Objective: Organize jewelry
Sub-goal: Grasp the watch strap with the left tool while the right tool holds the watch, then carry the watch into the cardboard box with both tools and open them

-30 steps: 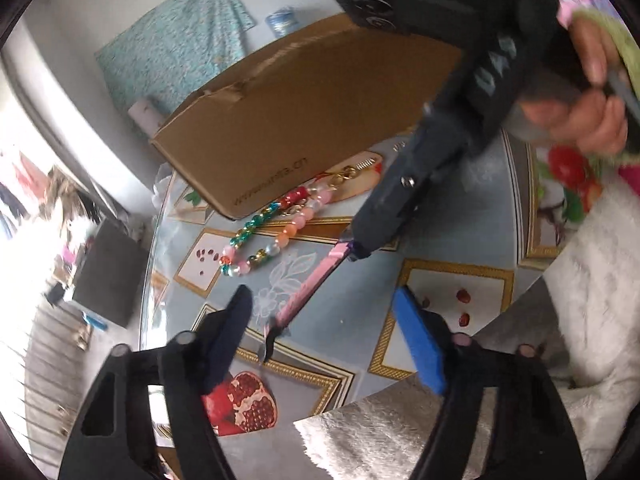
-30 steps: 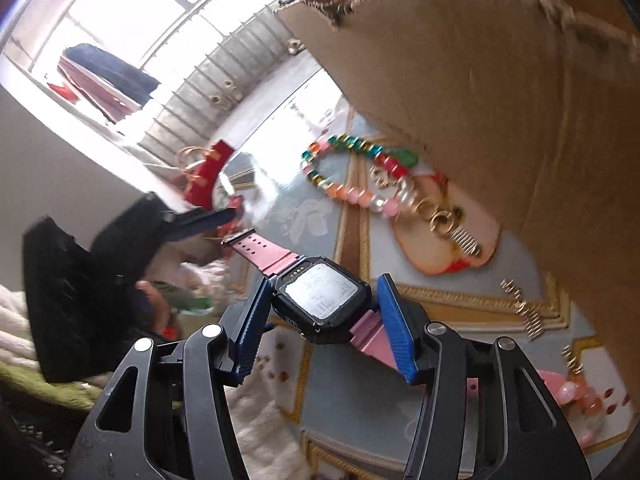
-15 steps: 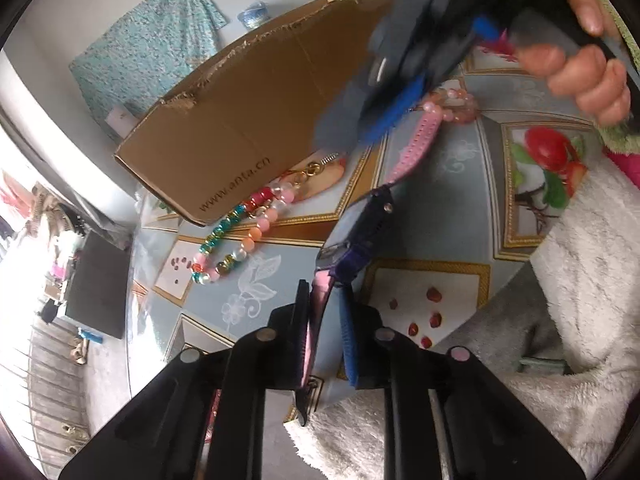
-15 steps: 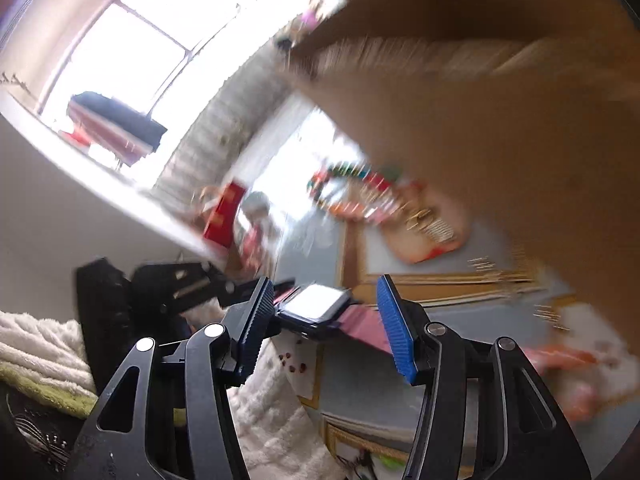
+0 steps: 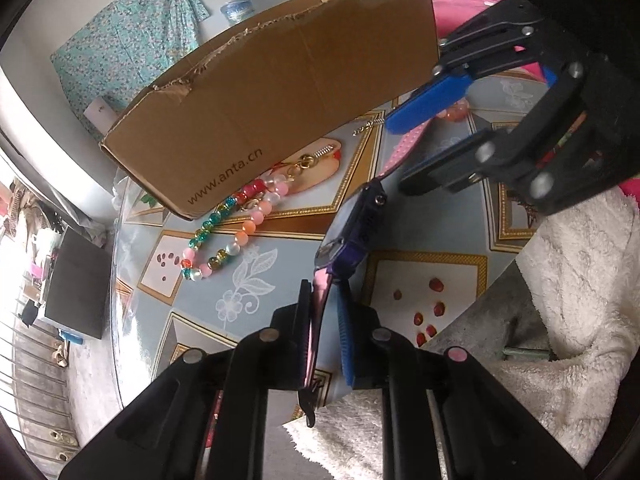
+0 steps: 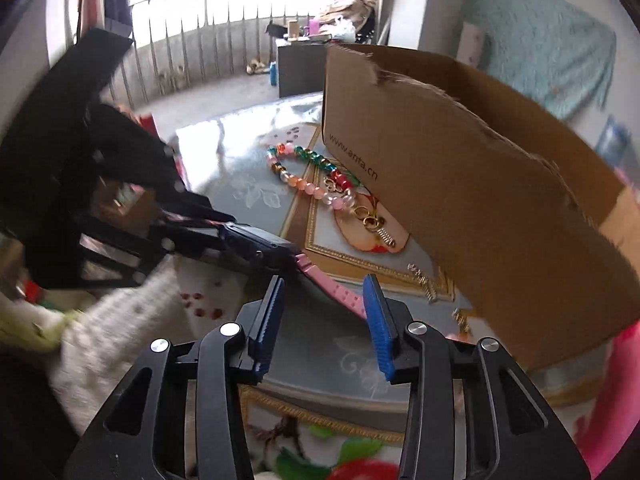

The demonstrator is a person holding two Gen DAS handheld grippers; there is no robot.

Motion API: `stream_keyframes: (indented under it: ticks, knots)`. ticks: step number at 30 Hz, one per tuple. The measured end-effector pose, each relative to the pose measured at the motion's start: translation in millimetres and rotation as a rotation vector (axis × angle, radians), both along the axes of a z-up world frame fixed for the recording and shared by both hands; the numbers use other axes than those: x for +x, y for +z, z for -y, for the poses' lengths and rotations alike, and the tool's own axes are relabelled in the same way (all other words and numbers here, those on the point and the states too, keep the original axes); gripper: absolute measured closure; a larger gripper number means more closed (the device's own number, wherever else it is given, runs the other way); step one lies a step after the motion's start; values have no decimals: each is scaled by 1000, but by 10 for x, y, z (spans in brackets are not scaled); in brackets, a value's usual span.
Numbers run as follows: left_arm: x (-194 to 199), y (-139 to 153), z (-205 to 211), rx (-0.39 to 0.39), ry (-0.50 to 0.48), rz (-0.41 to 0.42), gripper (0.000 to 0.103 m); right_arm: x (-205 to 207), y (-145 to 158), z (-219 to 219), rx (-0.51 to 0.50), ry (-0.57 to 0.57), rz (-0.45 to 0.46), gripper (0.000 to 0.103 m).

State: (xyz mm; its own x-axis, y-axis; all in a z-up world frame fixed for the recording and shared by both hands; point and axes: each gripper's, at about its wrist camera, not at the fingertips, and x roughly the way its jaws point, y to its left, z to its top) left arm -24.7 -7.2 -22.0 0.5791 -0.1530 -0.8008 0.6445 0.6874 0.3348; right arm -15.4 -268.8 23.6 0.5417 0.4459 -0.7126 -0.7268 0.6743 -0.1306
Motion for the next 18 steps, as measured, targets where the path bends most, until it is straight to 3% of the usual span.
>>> stream_keyframes:
  ticks: [4, 8, 13, 18]
  knots:
    - [-27, -11, 12, 3, 0, 7, 91, -2, -136, -82, -120, -11, 76, 88]
    - [-78, -16, 7, -6, -3, 20, 92, -97, -163, -169, -143, -59, 173, 95]
    - [-100, 57, -43, -31, 28, 40, 92, -156, -112, -177, -45, -155, 223, 97]
    - [-165, 247, -74, -26, 56, 104, 93, -210, 122, -113, 78, -182, 257, 99]
